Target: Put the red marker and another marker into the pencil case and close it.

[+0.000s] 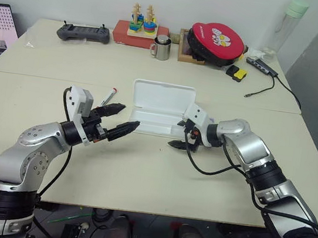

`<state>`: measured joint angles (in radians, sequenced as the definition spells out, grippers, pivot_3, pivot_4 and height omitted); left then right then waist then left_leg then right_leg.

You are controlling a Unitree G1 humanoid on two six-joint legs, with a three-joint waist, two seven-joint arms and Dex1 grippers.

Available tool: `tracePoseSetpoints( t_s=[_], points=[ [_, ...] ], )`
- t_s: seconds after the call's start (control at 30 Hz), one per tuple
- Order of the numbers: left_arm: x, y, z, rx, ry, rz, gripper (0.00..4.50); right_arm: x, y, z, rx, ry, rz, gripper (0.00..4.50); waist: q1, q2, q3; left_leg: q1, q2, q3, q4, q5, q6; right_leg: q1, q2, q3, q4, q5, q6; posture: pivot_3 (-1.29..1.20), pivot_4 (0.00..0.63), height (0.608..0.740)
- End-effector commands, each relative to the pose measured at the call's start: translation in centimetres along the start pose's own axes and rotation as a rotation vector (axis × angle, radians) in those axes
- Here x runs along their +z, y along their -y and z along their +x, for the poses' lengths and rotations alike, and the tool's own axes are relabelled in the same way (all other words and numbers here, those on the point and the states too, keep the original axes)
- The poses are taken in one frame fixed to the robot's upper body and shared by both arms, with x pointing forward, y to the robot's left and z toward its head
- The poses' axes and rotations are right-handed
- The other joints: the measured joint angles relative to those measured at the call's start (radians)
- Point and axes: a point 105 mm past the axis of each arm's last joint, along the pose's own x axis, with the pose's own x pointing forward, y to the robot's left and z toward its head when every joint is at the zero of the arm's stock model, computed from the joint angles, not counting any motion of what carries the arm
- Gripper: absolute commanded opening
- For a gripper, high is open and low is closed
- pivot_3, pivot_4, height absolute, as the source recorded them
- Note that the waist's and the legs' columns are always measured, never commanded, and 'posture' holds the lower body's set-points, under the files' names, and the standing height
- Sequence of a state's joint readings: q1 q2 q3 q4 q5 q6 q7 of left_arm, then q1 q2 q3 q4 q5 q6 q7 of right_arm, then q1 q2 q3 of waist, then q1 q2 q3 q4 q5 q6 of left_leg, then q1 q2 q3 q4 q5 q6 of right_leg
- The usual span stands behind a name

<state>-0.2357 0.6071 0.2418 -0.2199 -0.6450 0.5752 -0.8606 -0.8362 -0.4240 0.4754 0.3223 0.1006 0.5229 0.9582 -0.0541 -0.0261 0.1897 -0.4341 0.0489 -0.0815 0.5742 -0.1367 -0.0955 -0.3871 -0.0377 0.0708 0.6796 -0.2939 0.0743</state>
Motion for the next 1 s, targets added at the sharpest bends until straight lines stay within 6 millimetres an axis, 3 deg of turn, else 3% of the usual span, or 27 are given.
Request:
tracePoseSetpoints(
  t_s=[0.03,0.5,0.73,0.87,1.0],
  points=[
    [1.0,0.1,-0.5,0.009,0.014,0.047,4.50,-0.4,-0.2,0.1,0.020,-0.033,-0.034,3.43,-0.001,0.000,0.000,0.000,0.000,0.000,0.000,0.000,0.000,0.000,0.000,0.000,0.000,0.000,0.000,0.00,0.150,0.740],
    [0.5,-0.6,-0.7,0.040,-0.020,0.057,4.50,0.6,-0.1,0.3,0.017,0.022,-0.086,0.05,-0.002,0.000,0.000,0.001,0.000,0.000,0.001,0.000,0.000,0.000,0.000,0.000,0.000,0.000,0.000,0.00,0.150,0.740],
    [0.2,-1.0,-1.4,0.064,-0.045,0.058,4.50,2.2,-2.1,-0.1,0.102,0.116,-0.206,0.05,-0.002,0.000,0.000,0.000,0.000,0.000,0.001,0.000,0.000,0.000,0.000,0.000,0.000,0.000,0.000,0.00,0.150,0.740],
    [-0.1,-1.6,-2.6,0.097,-0.074,0.058,4.50,1.2,-5.1,-0.3,0.200,0.104,-0.240,0.05,-0.002,0.000,0.000,0.000,0.000,0.000,0.000,0.000,0.000,0.000,0.000,0.000,0.000,0.000,0.000,0.00,0.150,0.740],
    [-0.4,-1.9,-3.2,0.116,-0.098,0.062,4.50,0.0,-6.5,-0.3,0.225,0.076,-0.239,0.05,-0.002,0.000,0.000,0.000,0.000,0.000,0.000,0.000,0.000,0.000,0.000,0.000,0.000,-0.001,0.000,0.00,0.150,0.740]
  ],
)
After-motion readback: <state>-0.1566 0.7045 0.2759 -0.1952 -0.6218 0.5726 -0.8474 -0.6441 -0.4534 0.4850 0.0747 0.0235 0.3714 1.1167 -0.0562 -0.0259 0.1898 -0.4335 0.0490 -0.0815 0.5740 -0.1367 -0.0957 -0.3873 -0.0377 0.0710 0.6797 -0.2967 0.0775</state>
